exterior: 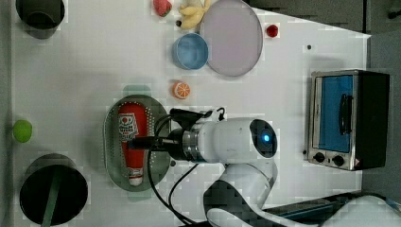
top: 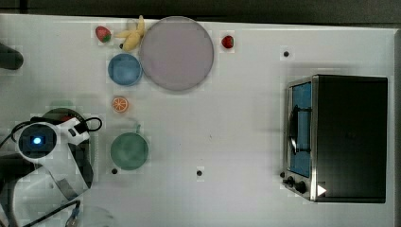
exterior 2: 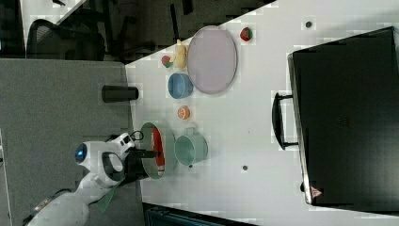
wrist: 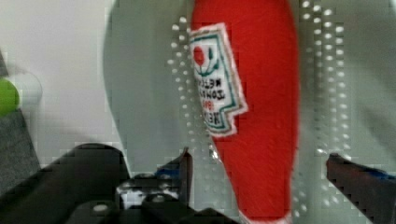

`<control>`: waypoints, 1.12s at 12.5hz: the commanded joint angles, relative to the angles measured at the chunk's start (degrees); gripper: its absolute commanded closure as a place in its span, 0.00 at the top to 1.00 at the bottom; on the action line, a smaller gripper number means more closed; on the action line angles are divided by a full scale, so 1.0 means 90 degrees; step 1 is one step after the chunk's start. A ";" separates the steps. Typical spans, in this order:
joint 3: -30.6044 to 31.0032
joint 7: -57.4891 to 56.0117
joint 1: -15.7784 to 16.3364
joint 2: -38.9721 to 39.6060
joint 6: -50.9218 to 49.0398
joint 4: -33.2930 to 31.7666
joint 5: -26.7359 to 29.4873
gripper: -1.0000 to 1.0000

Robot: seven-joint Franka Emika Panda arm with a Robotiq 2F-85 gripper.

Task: Pick Ketchup from the table and place it in strainer.

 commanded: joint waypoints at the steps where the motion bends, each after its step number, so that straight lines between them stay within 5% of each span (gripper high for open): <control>1: 0.0044 0.1072 -0.0072 -0.1355 -0.0832 0.0556 -0.0008 1.00; 7: -0.0591 0.1047 -0.0646 -0.3184 -0.4869 0.1398 0.0001 1.00; 14: -0.2518 0.1014 -0.1044 -0.3726 -0.5752 0.2113 -0.0036 1.00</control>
